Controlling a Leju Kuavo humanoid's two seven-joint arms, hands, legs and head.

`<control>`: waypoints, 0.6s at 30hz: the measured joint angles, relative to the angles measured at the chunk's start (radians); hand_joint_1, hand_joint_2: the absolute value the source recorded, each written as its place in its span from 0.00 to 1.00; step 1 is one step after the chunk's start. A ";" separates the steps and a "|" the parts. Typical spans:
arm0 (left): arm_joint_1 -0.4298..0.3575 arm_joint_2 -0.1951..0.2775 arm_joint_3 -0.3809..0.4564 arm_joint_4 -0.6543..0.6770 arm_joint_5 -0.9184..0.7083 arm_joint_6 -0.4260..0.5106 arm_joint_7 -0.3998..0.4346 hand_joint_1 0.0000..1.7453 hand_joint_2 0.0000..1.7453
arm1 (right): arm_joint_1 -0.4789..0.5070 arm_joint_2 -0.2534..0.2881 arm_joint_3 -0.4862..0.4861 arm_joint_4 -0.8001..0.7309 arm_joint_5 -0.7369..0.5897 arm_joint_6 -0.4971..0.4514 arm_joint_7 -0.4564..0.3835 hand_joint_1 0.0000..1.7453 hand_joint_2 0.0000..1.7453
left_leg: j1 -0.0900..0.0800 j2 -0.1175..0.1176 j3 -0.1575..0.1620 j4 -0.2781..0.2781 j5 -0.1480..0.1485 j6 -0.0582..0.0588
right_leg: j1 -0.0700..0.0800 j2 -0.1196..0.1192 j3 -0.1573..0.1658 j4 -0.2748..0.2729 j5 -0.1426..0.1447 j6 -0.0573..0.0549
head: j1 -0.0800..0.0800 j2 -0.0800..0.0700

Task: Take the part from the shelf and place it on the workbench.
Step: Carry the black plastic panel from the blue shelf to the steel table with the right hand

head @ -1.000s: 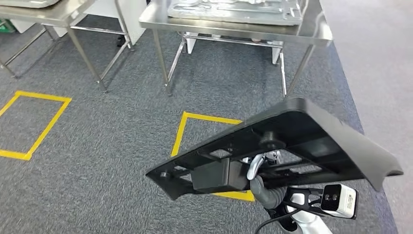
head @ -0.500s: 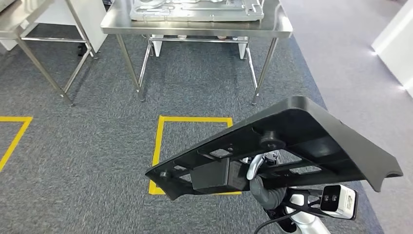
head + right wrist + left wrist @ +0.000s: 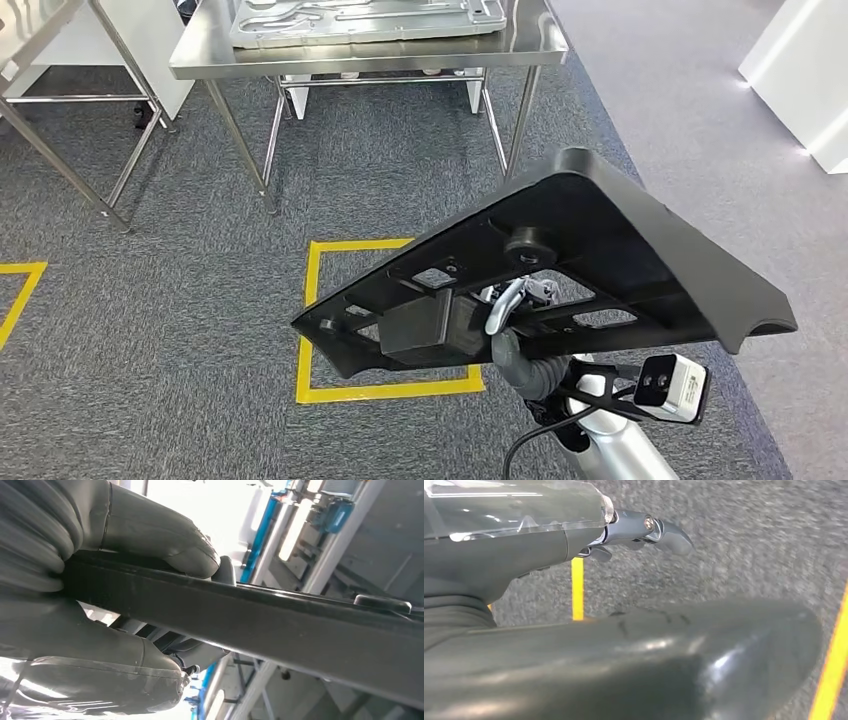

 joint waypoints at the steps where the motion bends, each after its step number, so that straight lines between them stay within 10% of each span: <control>1: 0.000 0.000 0.000 0.000 0.000 0.000 0.000 0.00 0.00 | -0.002 0.002 0.001 0.000 0.001 -0.002 0.000 1.00 1.00 | 0.001 -0.005 -0.027 0.057 -0.028 -0.002 | 0.000 0.001 0.004 -0.002 -0.001 -0.004 | 0.000 0.000; 5: 0.004 0.001 0.000 0.000 -0.001 0.001 0.001 0.00 0.00 | -0.004 0.005 0.007 0.003 0.003 -0.009 0.000 1.00 1.00 | 0.001 -0.012 -0.145 0.256 -0.075 -0.004 | 0.005 0.011 0.009 0.001 -0.009 -0.011 | 0.000 0.000; 9: 0.004 0.003 0.000 0.000 -0.001 0.001 0.001 0.00 0.00 | -0.005 0.006 0.011 0.004 0.003 -0.009 0.000 1.00 1.00 | -0.002 -0.018 -0.053 0.017 0.065 0.013 | 0.011 0.022 0.023 0.013 -0.030 -0.001 | 0.000 0.000; 15: 0.003 0.002 0.000 0.000 -0.001 0.001 0.001 0.00 0.00 | -0.011 0.008 0.017 0.004 0.003 -0.009 0.000 1.00 1.00 | -0.001 -0.019 -0.023 -0.037 0.059 0.041 | 0.009 0.021 0.013 0.044 -0.061 0.031 | 0.000 0.000; 18: 0.001 0.002 0.000 0.000 -0.001 0.001 0.001 0.00 0.00 | -0.016 0.008 0.018 0.004 -0.001 -0.010 0.000 1.00 1.00 | -0.001 -0.017 -0.012 -0.041 0.053 0.052 | 0.003 0.013 -0.090 0.232 -0.139 0.044 | 0.000 0.000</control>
